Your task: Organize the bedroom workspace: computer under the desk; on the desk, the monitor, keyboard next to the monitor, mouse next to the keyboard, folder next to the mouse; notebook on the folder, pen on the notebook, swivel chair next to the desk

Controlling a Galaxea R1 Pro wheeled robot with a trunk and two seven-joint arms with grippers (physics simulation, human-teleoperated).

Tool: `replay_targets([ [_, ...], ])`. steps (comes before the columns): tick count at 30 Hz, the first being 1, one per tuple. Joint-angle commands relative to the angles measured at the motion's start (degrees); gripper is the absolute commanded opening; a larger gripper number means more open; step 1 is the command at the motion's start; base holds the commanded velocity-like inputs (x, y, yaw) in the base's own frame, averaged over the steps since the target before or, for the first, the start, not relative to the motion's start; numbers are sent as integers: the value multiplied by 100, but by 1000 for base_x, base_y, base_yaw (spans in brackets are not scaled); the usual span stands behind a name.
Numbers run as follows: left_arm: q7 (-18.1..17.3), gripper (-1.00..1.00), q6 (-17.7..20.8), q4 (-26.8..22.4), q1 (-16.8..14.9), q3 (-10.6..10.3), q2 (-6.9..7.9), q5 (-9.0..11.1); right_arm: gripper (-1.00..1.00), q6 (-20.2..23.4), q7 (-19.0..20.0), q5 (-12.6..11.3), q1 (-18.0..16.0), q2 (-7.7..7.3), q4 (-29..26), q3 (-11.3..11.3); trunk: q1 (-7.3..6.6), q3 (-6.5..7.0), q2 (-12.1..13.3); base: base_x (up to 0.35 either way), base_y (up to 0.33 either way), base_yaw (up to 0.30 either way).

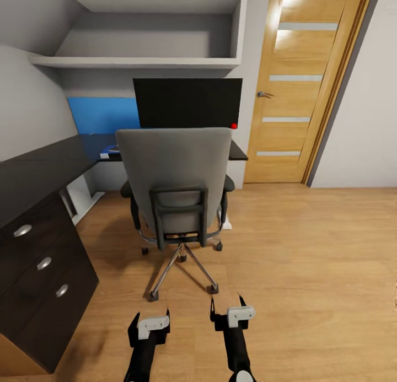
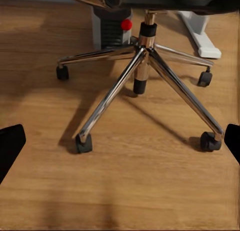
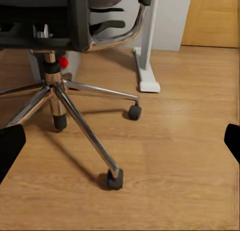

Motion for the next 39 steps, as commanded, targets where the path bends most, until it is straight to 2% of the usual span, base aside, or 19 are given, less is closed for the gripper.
replay_targets([
  [1, 50, 100, -8, 2, -3, -9, 8, -42, 100, -28, -33, -59, -8, -3, 30, 43, -4, -5, -2, -278, -135, 0],
  [14, 36, 100, 1, 18, -3, -4, 84, -48, 100, -17, -42, -97, -8, 8, 258, -8, -4, -5, -2, -279, -136, 0],
  [20, 40, 100, 2, 241, -3, 1, 144, -34, 100, -16, -41, -102, -9, -15, 314, -11, -4, -5, -2, -278, -136, 0],
  [29, 40, 100, -2, 605, 2, 21, 175, 242, 100, -101, -35, -119, -9, -27, 899, -11, -4, -5, -2, -153, -87, 0],
  [39, 44, 100, 2, 866, 6, 24, 349, 317, 100, -126, -42, -118, -9, 2, 1171, 9, -4, -5, -2, -17, -10, 0],
])
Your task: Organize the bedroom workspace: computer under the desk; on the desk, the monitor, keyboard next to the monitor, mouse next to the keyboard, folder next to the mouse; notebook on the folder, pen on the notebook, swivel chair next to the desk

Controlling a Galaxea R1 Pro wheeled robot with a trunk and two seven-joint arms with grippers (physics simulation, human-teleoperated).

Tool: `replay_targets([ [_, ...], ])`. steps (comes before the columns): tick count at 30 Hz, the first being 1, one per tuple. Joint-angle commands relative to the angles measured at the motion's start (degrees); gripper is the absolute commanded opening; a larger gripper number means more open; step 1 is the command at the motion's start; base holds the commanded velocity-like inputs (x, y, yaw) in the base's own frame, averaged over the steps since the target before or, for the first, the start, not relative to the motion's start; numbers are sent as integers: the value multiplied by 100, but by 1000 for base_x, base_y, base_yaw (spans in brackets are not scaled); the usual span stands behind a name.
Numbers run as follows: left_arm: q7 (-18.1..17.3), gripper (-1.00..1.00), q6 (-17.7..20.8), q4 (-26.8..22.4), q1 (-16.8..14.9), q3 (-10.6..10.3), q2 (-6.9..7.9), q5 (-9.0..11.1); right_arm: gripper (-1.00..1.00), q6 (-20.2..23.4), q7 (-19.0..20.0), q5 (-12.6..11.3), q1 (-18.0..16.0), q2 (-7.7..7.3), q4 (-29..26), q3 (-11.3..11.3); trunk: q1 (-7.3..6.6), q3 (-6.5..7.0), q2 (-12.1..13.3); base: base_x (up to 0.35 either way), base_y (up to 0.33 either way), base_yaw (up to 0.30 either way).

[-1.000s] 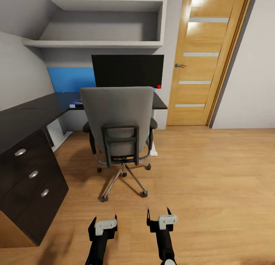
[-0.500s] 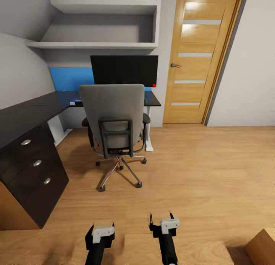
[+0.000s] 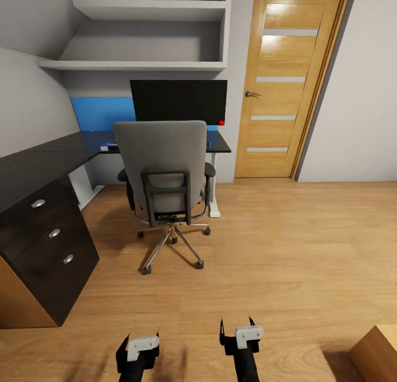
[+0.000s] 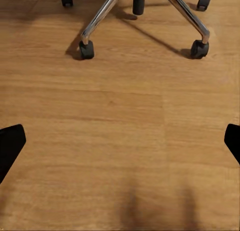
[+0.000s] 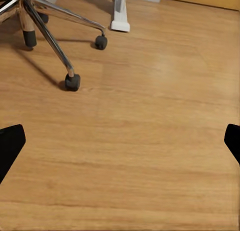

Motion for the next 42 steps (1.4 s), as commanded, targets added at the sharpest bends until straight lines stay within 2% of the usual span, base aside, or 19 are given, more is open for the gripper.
replay_targets([
  [1, 54, 100, -13, 101, -3, -13, 30, 10, 100, -28, -22, -61, -6, 2, 74, 51, -23, 13, 38, -3, -2, 0],
  [5, 59, 100, -13, 214, -3, 70, 81, 83, 100, -33, -23, -65, -6, 6, 203, 48, -111, 85, 199, -2, -1, 0],
  [11, 56, 100, -13, 276, -3, 320, 127, 179, 100, -30, -30, -118, -6, 8, 367, 42, -243, 193, 439, 0, 0, 0],
  [17, 61, 100, -13, 315, -3, 484, 142, 200, 100, -15, -15, -468, -6, 15, 627, 54, -375, 300, 680, 0, 0, 0],
  [23, 59, 100, -9, 583, -3, 665, 145, 206, 100, -29, 21, -628, -6, 14, 833, 56, -506, 408, 920, 0, 0, 0],
  [30, 44, 100, -8, 819, -3, 723, 146, 212, 100, -49, 113, -668, 1, 10, 976, 51, -660, 534, 1201, 0, 0, 0],
  [42, 8, 100, 10, 917, -3, 730, 149, 214, 100, -50, 163, -687, 2, 20, 1047, 56, -924, 741, 1682, 0, 0, -8],
])
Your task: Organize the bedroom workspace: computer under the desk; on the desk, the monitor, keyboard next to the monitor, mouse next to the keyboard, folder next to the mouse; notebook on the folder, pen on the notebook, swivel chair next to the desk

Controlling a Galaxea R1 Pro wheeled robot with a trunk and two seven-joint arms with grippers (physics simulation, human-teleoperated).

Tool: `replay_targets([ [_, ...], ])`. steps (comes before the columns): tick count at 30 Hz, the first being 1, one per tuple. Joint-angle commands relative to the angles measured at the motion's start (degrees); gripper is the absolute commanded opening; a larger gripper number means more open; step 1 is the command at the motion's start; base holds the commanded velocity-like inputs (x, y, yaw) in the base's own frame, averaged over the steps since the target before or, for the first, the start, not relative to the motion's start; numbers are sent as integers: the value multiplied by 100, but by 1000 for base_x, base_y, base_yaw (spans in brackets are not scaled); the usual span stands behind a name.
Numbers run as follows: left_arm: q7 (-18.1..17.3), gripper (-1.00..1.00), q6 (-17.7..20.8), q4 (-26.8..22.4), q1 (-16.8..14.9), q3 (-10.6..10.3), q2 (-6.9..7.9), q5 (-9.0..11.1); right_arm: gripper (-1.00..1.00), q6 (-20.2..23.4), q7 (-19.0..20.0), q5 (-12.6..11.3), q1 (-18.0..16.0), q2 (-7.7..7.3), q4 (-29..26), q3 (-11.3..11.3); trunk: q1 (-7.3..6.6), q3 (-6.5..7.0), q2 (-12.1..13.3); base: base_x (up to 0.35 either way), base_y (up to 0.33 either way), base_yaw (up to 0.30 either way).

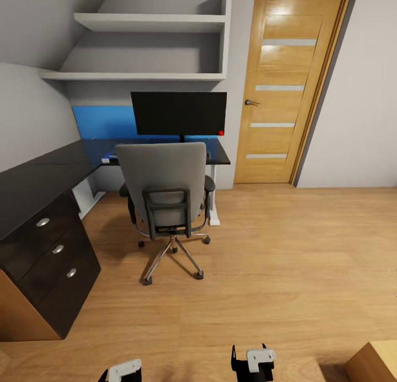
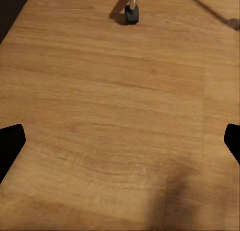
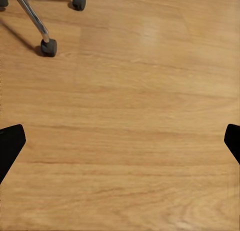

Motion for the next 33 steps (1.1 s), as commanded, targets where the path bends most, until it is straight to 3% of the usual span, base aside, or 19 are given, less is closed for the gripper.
replay_targets([
  [1, -4, 100, -19, 4, -2, 13, -3, 13, 100, -22, -18, -53, -5, 1, 5, 50, -24, 10, 39, 0, 0, -64],
  [20, -6, 100, -25, 94, -2, 13, -15, 4, 100, -329, -17, -54, 1, -1, 13, 46, -441, 238, 802, 0, 0, -118],
  [33, 12, 100, 28, 124, -2, 27, -6, -3, 100, -334, 87, -53, 4, 71, 147, 61, -726, 448, 1323, 0, 0, -11],
])
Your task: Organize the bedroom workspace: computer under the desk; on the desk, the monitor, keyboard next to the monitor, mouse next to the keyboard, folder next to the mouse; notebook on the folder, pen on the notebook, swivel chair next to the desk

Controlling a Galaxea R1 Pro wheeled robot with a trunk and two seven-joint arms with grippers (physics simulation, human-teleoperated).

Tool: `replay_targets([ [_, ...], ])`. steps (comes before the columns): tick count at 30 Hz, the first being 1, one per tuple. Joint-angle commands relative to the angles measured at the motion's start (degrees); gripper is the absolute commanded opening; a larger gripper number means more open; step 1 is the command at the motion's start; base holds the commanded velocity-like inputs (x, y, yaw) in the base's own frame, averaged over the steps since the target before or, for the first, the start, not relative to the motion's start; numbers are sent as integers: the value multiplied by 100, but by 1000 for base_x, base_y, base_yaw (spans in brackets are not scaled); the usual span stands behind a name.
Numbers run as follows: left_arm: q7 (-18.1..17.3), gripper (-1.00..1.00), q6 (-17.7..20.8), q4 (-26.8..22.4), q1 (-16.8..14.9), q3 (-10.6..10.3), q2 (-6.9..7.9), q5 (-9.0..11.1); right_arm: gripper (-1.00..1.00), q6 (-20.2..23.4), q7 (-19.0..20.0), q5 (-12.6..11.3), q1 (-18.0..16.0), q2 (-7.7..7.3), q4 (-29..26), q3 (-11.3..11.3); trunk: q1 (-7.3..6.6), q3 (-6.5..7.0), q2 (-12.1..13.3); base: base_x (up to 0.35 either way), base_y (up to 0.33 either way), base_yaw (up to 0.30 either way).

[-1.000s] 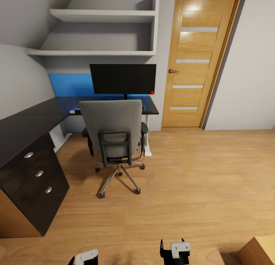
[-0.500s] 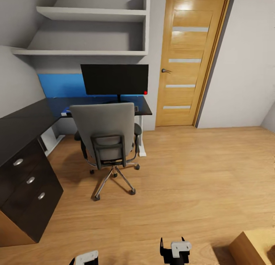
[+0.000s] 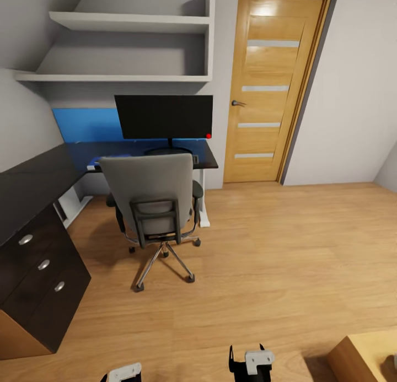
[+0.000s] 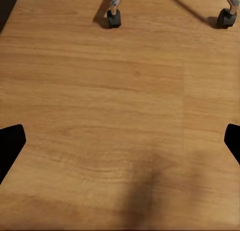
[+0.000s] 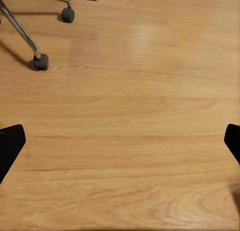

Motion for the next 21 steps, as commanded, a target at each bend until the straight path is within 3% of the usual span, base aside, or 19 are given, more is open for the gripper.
replay_targets([
  [1, -2, 100, -13, 3, -3, 15, -2, 11, 100, -18, 10, -49, -4, 1, 12, 48, -23, 14, 39, 0, 0, 0],
  [3, 6, 100, -6, 134, -3, 21, 42, 15, 100, -5, 288, -44, -4, -4, 36, 41, -67, 49, 120, -17, 0, 0],
  [9, 4, 100, -19, 349, -3, 130, 168, 49, 100, 6, 517, -42, -4, -15, 65, 30, -199, 157, 360, -167, 0, 0],
  [21, -13, 100, -8, 474, -3, 255, 232, 77, 100, 7, 585, -49, -4, -1, 113, 41, -463, 373, 842, -306, 0, 0],
])
